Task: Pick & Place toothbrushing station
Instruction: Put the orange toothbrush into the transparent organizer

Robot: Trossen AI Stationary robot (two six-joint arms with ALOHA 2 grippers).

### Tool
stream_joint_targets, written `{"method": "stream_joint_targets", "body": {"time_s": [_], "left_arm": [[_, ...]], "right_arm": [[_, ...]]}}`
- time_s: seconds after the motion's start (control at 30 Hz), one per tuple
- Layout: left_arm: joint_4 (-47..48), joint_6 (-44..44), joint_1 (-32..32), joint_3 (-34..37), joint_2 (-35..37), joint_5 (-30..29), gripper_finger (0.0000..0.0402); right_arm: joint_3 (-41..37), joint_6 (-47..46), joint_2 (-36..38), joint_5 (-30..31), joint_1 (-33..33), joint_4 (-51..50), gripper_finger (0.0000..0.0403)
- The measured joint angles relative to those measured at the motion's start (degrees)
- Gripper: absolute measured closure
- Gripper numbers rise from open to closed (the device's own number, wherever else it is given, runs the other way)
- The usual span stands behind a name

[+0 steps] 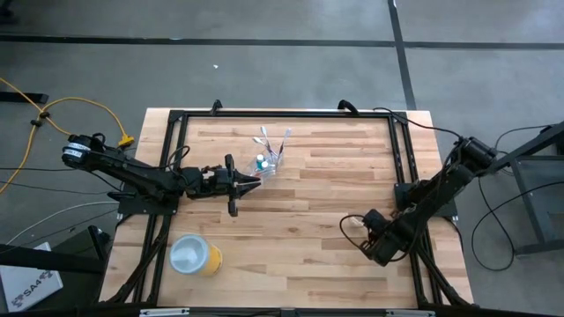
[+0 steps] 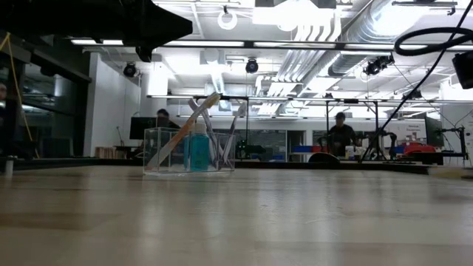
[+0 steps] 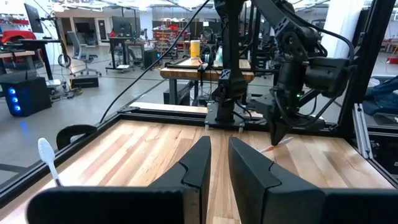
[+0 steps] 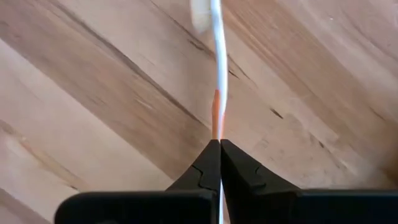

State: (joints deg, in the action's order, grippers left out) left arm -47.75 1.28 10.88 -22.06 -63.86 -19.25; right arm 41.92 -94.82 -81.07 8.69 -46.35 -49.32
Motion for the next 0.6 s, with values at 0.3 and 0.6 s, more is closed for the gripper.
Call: {"method": "stream_joint_targets", "body": {"time_s": [0.3,0.6], "left_arm": [[0.0,0.0,0.0,0.0,0.0,0.1,0.0348],[-0.1,0.1,0.0,0.0,0.0,1.8,0.0348]], "right_arm": [[0.0,-0.9,-2.9,-1.4,0.0,1.0,0.0401],[0.1,0.7,-3.9,-0.2,0.0,2.5,0.0400]]}}
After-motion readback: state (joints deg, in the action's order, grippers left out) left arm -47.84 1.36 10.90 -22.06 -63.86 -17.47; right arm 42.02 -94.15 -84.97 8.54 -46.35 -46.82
